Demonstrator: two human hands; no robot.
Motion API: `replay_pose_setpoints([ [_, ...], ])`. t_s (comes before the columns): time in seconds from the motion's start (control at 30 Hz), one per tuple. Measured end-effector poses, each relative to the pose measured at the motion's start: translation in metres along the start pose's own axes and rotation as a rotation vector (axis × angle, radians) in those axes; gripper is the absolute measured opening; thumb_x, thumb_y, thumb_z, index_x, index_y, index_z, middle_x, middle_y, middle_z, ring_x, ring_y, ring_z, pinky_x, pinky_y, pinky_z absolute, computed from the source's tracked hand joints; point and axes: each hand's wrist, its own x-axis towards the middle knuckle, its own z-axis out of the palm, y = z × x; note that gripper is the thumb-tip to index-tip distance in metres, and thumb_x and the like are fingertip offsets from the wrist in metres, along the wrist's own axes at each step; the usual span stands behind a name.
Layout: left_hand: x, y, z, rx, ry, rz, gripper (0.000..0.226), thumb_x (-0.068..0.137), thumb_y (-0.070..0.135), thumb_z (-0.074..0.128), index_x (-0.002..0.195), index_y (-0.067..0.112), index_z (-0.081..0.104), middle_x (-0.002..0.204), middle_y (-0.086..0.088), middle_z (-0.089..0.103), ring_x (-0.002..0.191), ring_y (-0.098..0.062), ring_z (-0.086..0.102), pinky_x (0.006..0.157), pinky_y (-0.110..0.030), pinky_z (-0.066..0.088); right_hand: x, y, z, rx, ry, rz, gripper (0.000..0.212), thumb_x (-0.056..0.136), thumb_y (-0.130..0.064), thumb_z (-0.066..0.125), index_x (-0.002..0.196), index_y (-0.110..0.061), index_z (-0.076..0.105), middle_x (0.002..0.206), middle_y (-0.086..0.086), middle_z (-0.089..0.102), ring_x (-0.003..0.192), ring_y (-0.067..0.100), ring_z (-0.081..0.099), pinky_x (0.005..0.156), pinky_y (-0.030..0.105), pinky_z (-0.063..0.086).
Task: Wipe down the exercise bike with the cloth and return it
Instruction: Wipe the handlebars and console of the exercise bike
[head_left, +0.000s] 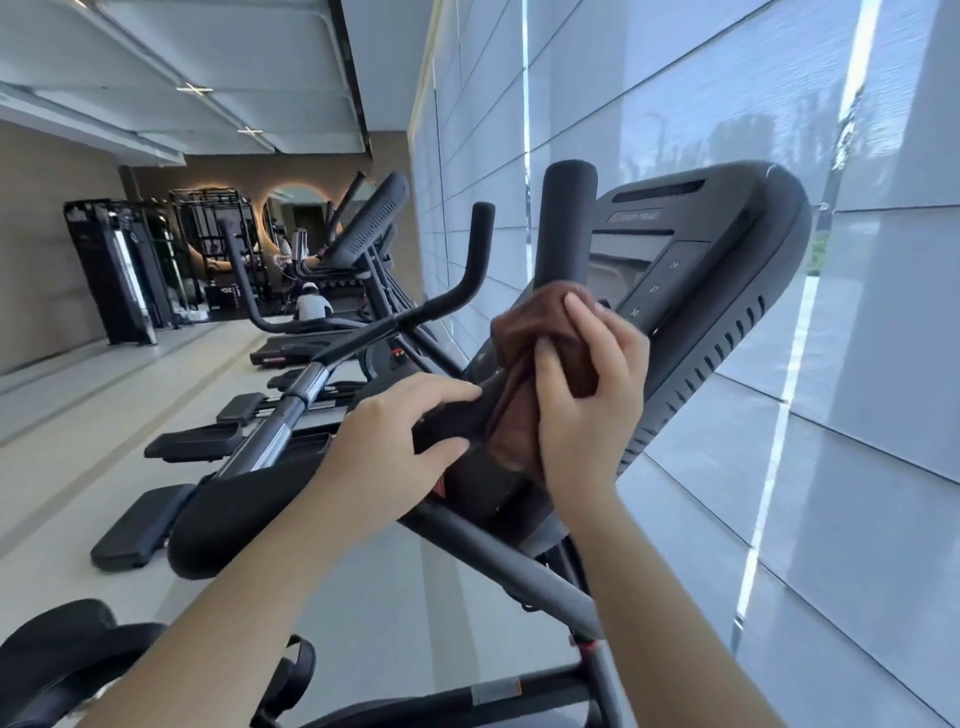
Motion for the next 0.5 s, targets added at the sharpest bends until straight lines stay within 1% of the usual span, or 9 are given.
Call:
replay_pose_setpoints([
  [0.1, 0.002, -0.001, 0.000, -0.007, 0.008, 0.002, 0.045, 0.074, 0.001, 0.070, 0.107, 0.030, 0.064, 0.107, 0.026, 0.059, 0.101, 0.012, 0.051, 0.084, 0.000, 0.033, 0.053, -0.014, -0.002, -0.087, -0.127, -0.135, 0.034, 0.080, -0.005, 0.064, 0.113, -0.015, 0.065, 0.115, 0.006, 0.052, 0.106, 0.005, 0.048, 0.094, 0.004, 0.030],
  [0.17, 0.002, -0.001, -0.001, -0.010, 0.005, -0.002, 0.043, 0.074, 0.002, 0.071, 0.105, 0.031, 0.063, 0.107, 0.026, 0.060, 0.101, 0.008, 0.053, 0.088, -0.006, 0.037, 0.073, -0.021, 0.002, -0.133, -0.152, -0.190, 0.035, 0.080, -0.006, 0.063, 0.114, -0.017, 0.064, 0.117, 0.005, 0.050, 0.105, 0.004, 0.046, 0.090, 0.000, 0.029],
  [0.23, 0.002, 0.001, -0.002, -0.011, 0.002, -0.018, 0.042, 0.074, 0.003, 0.071, 0.104, 0.031, 0.063, 0.106, 0.025, 0.062, 0.100, 0.005, 0.055, 0.089, -0.012, 0.040, 0.064, -0.022, 0.006, -0.168, -0.135, -0.197, 0.036, 0.081, -0.006, 0.063, 0.115, -0.017, 0.064, 0.120, 0.007, 0.048, 0.110, 0.008, 0.045, 0.094, 0.003, 0.030],
  [0.3, 0.002, 0.002, -0.003, -0.016, 0.002, -0.038, 0.042, 0.074, 0.003, 0.071, 0.104, 0.031, 0.064, 0.105, 0.024, 0.062, 0.099, 0.003, 0.056, 0.088, -0.012, 0.041, 0.040, -0.017, 0.005, -0.196, -0.131, -0.182, 0.036, 0.081, -0.004, 0.064, 0.115, -0.017, 0.064, 0.122, 0.005, 0.045, 0.115, 0.012, 0.044, 0.101, 0.014, 0.031],
  [0.33, 0.002, 0.003, -0.003, -0.019, -0.005, -0.047, 0.043, 0.074, 0.003, 0.070, 0.104, 0.032, 0.064, 0.105, 0.024, 0.062, 0.100, 0.003, 0.056, 0.089, -0.013, 0.040, 0.031, -0.015, 0.001, -0.207, -0.142, -0.176, 0.036, 0.080, -0.004, 0.064, 0.114, -0.017, 0.065, 0.121, 0.004, 0.044, 0.115, 0.012, 0.043, 0.102, 0.017, 0.031],
  [0.37, 0.002, 0.004, -0.004, -0.021, -0.019, -0.053, 0.043, 0.074, 0.003, 0.070, 0.104, 0.034, 0.063, 0.106, 0.024, 0.061, 0.100, 0.003, 0.055, 0.090, -0.015, 0.041, 0.029, -0.014, -0.003, -0.211, -0.162, -0.174, 0.036, 0.079, -0.003, 0.065, 0.113, -0.016, 0.065, 0.119, 0.002, 0.043, 0.113, 0.011, 0.043, 0.102, 0.015, 0.030],
  [0.4, 0.002, 0.004, -0.004, -0.021, -0.033, -0.059, 0.044, 0.075, 0.003, 0.069, 0.104, 0.035, 0.062, 0.107, 0.023, 0.061, 0.101, 0.002, 0.055, 0.092, -0.019, 0.041, 0.036, -0.015, -0.006, -0.204, -0.178, -0.175, 0.035, 0.079, -0.003, 0.066, 0.111, -0.015, 0.066, 0.115, 0.002, 0.044, 0.109, 0.008, 0.044, 0.099, 0.010, 0.029],
  [0.47, 0.002, 0.004, -0.004, -0.039, -0.036, -0.071, 0.044, 0.075, 0.004, 0.069, 0.102, 0.037, 0.060, 0.107, 0.021, 0.062, 0.102, -0.001, 0.055, 0.094, -0.027, 0.043, 0.070, -0.024, -0.001, -0.179, -0.182, -0.163, 0.033, 0.079, -0.006, 0.066, 0.110, -0.016, 0.067, 0.106, 0.000, 0.046, 0.098, 0.002, 0.047, 0.090, 0.000, 0.028],
  [0.5, 0.002, 0.004, -0.003, -0.053, -0.036, -0.078, 0.043, 0.075, 0.004, 0.068, 0.100, 0.038, 0.060, 0.107, 0.021, 0.062, 0.102, -0.001, 0.056, 0.094, -0.028, 0.043, 0.088, -0.031, 0.004, -0.180, -0.179, -0.159, 0.032, 0.080, -0.009, 0.065, 0.111, -0.018, 0.067, 0.104, -0.002, 0.046, 0.093, -0.003, 0.047, 0.085, -0.002, 0.030],
])
